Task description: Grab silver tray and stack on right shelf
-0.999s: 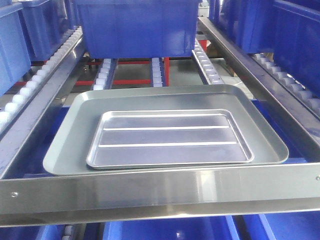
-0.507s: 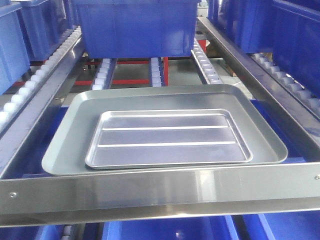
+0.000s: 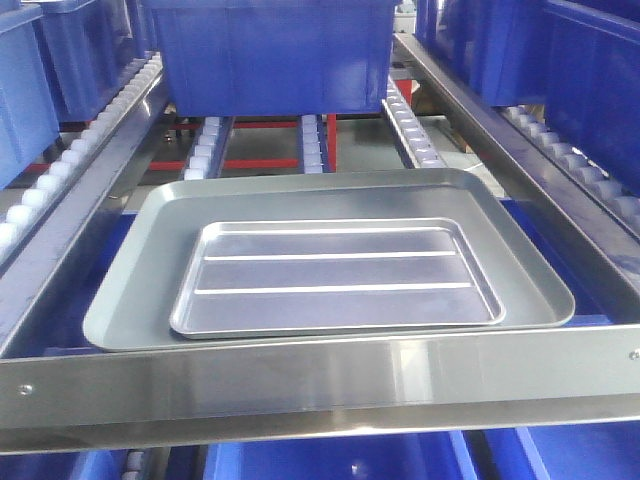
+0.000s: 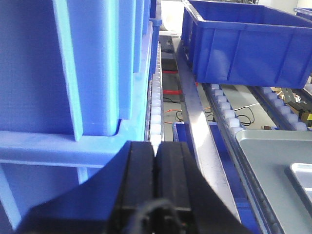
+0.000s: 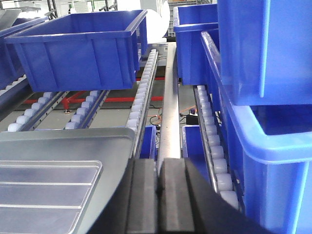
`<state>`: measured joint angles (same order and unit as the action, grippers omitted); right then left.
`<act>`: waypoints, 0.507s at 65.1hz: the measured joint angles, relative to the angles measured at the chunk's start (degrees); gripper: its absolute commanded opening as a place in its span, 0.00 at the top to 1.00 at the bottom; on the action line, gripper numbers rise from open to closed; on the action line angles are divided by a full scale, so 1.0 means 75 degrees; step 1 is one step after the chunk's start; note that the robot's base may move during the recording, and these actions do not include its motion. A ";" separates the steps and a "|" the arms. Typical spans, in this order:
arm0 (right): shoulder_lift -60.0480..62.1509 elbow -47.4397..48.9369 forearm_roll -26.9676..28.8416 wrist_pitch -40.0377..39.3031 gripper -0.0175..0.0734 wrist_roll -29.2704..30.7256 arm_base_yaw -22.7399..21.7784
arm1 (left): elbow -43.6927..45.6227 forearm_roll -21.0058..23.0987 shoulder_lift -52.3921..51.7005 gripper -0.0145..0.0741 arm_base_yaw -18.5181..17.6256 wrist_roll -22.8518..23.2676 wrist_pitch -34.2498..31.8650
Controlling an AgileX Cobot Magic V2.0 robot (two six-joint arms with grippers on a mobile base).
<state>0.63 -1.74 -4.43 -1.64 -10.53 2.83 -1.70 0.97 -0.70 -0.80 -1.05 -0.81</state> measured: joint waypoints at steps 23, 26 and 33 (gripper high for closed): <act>0.0000 0.0000 0.0000 0.0000 0.75 0.0000 0.0000 | 0.0000 0.0000 0.0000 0.95 0.0000 0.0000 -0.0014; 0.0000 0.0000 0.0000 0.0000 0.75 0.0000 0.0000 | 0.0000 0.0000 0.0000 0.95 0.0000 0.0000 -0.0014; 0.0000 0.0000 0.0000 0.0000 0.75 0.0000 0.0000 | 0.0000 0.0000 0.0000 0.95 0.0000 0.0000 -0.0014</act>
<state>0.63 -1.74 -4.43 -1.64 -10.53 2.83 -1.70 0.97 -0.70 -0.80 -1.05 -0.91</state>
